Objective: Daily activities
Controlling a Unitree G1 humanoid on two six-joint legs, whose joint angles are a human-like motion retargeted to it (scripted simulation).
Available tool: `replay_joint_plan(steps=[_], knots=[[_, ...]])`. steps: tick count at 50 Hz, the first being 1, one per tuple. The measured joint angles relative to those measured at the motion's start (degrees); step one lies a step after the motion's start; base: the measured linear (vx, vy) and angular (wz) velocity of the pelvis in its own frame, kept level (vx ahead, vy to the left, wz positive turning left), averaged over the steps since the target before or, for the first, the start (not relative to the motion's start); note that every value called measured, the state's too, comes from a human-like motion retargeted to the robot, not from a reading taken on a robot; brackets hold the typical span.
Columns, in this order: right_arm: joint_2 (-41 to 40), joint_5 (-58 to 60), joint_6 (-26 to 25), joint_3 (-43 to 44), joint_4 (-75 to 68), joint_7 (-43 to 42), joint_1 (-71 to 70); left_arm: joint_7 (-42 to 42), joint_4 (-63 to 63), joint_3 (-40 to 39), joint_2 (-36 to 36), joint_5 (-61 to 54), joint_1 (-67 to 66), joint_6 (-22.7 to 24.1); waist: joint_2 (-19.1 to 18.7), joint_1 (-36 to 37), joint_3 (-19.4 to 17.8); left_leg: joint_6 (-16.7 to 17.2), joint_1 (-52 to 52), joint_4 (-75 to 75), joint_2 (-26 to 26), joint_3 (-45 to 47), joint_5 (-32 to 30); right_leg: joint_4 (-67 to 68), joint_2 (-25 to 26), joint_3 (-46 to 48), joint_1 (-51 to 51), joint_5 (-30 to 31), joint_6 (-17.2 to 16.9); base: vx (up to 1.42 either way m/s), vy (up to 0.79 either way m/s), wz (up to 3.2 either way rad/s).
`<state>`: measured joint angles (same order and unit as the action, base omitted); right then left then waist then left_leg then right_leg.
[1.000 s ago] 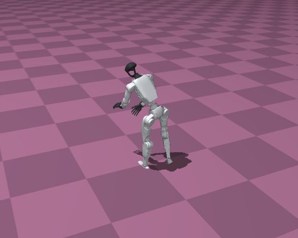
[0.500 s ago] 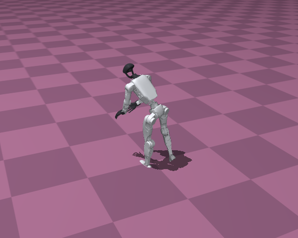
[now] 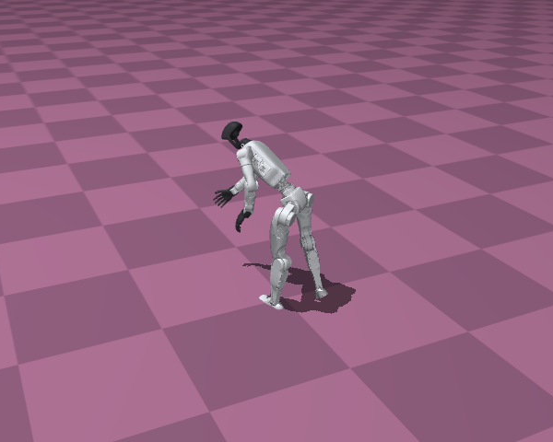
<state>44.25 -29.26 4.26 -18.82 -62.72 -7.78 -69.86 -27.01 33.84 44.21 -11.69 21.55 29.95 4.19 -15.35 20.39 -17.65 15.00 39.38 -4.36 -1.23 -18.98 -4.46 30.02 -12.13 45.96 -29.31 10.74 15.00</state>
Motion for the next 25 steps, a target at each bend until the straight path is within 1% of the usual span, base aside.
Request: replay_joint_plan(steps=[6, 13, 19, 25], knots=[[5.19, -0.55, -2.04, 1.39, -11.42, 4.94, -4.23, 2.00, -5.58, -0.93, -1.95, 0.46, -4.29, -0.41, -4.60, 3.88, -0.75, 0.00, 1.14, -0.02, -0.06, -1.66, -1.48, -1.75, 1.53, 2.37, 0.37, 2.38, 0.00, 0.02, -0.09, 0.42], [9.60, -0.18, -3.05, 2.29, -17.40, 7.90, -6.52, 3.73, -9.22, -2.53, -3.14, 0.73, -7.26, -1.07, -8.54, 6.50, -1.31, 0.00, 1.77, -0.04, -0.32, -2.46, -2.99, -3.61, 3.38, 4.42, 0.97, 4.33, 0.00, 0.01, -0.08, 0.30], [11.58, 1.06, -3.19, 2.15, -18.80, 8.36, -7.25, 4.87, -10.14, -3.27, -3.60, 1.41, -7.74, -1.40, -10.19, 7.38, -1.50, 0.00, 1.83, -0.04, -0.72, -2.57, -3.45, -5.26, 4.93, 5.63, 1.63, 4.41, 0.00, 0.01, -0.07, 0.12], [11.93, 3.09, -2.80, 1.91, -18.71, 6.72, -6.25, 5.34, -9.82, -3.36, -3.83, 2.78, -7.95, -1.48, -10.32, 7.04, -1.44, 0.00, 1.02, 0.00, -1.73, -2.26, -2.46, -7.01, 6.47, 6.68, 2.99, 2.47, 0.00, 0.00, -0.06, -0.04]])
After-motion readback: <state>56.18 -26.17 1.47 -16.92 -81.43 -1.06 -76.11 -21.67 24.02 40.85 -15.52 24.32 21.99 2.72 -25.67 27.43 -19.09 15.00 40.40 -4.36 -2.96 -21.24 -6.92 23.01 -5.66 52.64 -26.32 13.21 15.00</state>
